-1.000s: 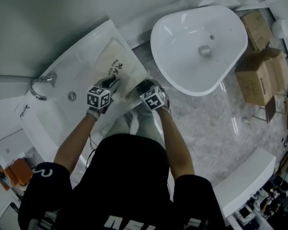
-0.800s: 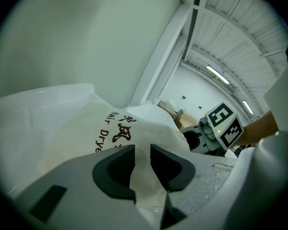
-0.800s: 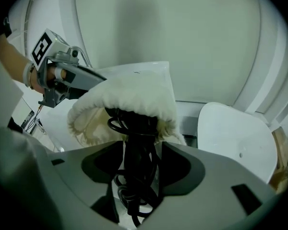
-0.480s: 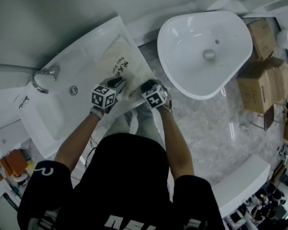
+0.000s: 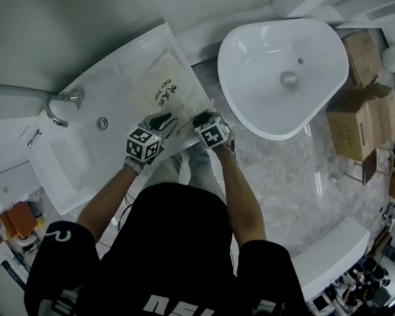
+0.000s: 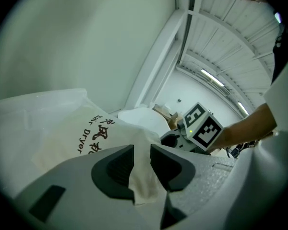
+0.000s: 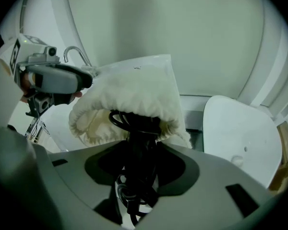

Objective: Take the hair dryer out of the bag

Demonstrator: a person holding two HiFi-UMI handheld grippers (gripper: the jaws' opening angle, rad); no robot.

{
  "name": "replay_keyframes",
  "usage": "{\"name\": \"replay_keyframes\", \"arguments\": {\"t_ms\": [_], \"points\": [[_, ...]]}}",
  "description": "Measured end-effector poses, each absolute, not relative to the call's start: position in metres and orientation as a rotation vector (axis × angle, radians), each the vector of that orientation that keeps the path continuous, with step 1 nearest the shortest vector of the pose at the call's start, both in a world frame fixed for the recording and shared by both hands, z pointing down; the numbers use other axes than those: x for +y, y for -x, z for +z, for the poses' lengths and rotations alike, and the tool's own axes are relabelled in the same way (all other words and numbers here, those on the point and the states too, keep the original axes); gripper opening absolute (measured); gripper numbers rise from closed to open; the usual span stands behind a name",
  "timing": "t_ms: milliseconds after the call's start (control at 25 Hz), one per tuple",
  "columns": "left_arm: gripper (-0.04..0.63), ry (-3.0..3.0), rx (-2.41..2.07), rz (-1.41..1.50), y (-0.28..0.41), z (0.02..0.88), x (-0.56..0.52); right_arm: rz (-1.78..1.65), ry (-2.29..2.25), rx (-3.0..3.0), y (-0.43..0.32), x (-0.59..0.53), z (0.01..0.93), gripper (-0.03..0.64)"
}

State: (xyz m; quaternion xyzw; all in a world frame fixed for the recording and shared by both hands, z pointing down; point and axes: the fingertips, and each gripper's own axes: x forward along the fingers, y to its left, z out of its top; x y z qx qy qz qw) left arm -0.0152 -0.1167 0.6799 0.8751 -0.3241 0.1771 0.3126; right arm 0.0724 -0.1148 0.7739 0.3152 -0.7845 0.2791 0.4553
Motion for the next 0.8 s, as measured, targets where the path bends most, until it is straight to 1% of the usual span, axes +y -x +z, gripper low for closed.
{"name": "replay_keyframes", "arguments": {"t_ms": [80, 320, 520, 600, 640, 680, 720, 800], "points": [[0.101, -2.328, -0.838, 0.487, 0.01, 0.679, -0.106, 0.734, -0.776, -1.954, -0.07, -0.115, 0.771, 0.184], [0.167, -2.364, -0.795, 0.579, -0.001, 0.689, -0.085, 0.795, -0.777, -1.985, -0.068, -0.115, 0.762, 0.183], [0.173, -2.36, -0.82, 0.691, 0.0, 0.71, -0.087, 0.857, -0.771, -2.0, -0.07, -0.111, 0.758, 0.183], [0.163, -2.342, -0.841, 0.727, 0.003, 0.718, -0.09, 0.879, -0.763, -2.008, -0.069, -0.109, 0.757, 0.183], [0.133, -2.333, -0.854, 0.739, 0.004, 0.72, -0.092, 0.886, -0.761, -2.011, -0.07, -0.108, 0.756, 0.183], [0.082, -2.323, -0.87, 0.741, 0.005, 0.721, -0.095, 0.888, -0.764, -2.011, -0.071, -0.107, 0.756, 0.181], [0.048, -2.312, -0.883, 0.732, 0.005, 0.721, -0.097, 0.885, -0.772, -2.011, -0.074, -0.107, 0.757, 0.181], [0.043, -2.294, -0.899, 0.695, 0.004, 0.717, -0.102, 0.875, -0.788, -2.011, -0.078, -0.107, 0.755, 0.181]]}}
